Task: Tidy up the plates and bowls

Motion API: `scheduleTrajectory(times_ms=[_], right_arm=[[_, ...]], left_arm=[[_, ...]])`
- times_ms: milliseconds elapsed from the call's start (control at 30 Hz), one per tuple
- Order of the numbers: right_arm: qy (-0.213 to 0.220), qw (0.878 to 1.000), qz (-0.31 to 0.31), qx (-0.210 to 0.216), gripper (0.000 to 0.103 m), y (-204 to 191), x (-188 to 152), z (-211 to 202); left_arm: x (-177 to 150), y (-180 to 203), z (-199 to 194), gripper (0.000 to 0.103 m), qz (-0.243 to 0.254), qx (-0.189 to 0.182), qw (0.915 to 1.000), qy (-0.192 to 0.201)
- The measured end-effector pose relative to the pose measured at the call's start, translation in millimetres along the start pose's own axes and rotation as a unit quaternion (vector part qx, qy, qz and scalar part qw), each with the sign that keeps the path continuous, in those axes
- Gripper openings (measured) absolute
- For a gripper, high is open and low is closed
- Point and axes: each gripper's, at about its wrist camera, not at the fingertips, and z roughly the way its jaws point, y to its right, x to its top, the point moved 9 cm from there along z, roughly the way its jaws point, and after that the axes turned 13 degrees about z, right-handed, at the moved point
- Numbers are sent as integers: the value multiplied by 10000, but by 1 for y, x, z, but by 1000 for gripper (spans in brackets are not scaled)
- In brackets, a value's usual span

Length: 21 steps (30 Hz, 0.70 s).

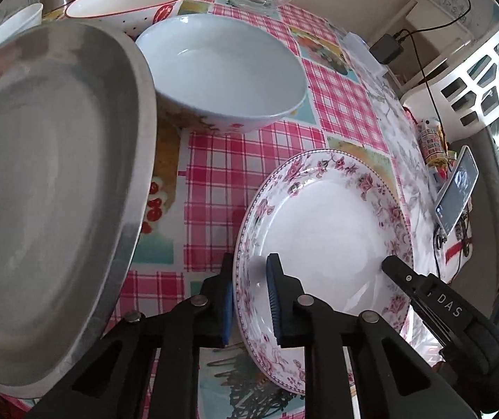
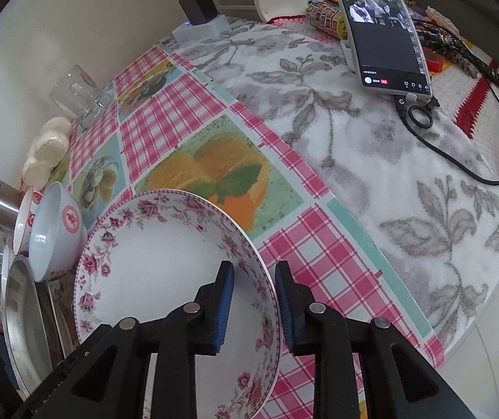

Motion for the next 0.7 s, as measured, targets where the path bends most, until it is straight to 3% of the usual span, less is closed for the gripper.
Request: scheduleTrajectory(times_ms=[167, 333, 700], right_arm=[[11, 10000, 13, 66, 25, 1, -1, -1], [24, 9999, 78, 63, 23, 6, 0, -5], [265, 9995, -132, 50, 18, 6, 1, -26]], left_arm=[[-2, 2, 0, 17, 91, -76, 9999, -50], [-3, 4, 0, 17, 84, -453, 9989, -124], [4, 12, -11, 17, 314, -516, 9982, 32]])
